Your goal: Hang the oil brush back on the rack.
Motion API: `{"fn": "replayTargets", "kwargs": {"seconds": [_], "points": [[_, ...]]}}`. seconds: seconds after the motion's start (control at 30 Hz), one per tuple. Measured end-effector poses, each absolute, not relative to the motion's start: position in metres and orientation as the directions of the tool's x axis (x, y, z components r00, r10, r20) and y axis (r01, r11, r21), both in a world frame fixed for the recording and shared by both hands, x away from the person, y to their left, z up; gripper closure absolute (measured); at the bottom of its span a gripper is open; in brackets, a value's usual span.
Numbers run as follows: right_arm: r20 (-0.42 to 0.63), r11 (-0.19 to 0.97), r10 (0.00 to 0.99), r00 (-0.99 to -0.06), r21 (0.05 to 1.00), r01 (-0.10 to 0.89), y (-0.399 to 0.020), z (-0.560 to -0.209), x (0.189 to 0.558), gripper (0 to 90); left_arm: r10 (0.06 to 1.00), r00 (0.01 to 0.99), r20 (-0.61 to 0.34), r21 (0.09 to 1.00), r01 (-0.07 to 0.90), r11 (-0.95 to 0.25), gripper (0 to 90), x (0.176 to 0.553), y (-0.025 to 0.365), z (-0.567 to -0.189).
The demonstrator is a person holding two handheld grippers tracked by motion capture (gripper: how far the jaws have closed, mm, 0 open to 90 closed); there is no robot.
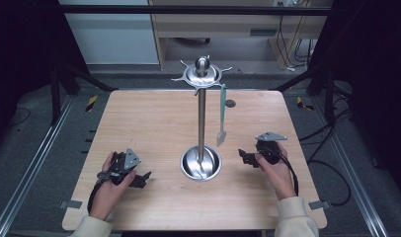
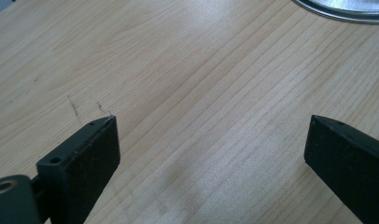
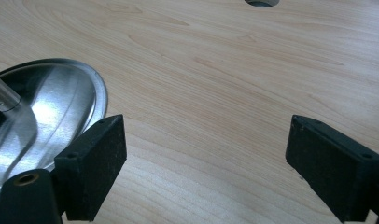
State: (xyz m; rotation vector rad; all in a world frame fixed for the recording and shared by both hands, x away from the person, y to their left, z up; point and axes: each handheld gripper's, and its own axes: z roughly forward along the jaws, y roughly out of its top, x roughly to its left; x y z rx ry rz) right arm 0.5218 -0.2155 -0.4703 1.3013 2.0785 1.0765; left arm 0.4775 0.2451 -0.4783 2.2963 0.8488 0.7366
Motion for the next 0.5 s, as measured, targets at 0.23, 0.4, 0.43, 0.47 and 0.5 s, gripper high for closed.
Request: {"fn": "replayTargets", "kwargs": {"seconds": [0.23, 0.4, 0.43, 0.47, 0.5], "points": [[0.024, 0.260, 0.887, -0.460, 0.800, 0.541, -0.208, -0.479, 0.524, 13.7, 0.703, 0.647, 0.294, 0.669, 0.386, -0.635, 3.1, 0.477, 0.244, -0.479], [0.023, 0.267, 0.892, -0.452, 0.780, 0.566, -0.206, -0.483, 0.526, 13.3, 0.704, 0.648, 0.290, 0.670, 0.387, -0.633, 3.1, 0.477, 0.244, -0.479], [0.027, 0.264, 0.893, -0.450, 0.778, 0.570, -0.205, -0.482, 0.526, 13.1, 0.705, 0.647, 0.291, 0.671, 0.387, -0.633, 3.1, 0.477, 0.245, -0.479], [0.030, 0.262, 0.893, -0.450, 0.778, 0.572, -0.205, -0.482, 0.526, 12.9, 0.706, 0.647, 0.288, 0.671, 0.389, -0.631, 3.1, 0.478, 0.245, -0.479], [0.032, 0.261, 0.894, -0.448, 0.775, 0.576, -0.205, -0.482, 0.526, 12.8, 0.706, 0.647, 0.287, 0.671, 0.390, -0.630, 3.1, 0.478, 0.245, -0.479]]}}
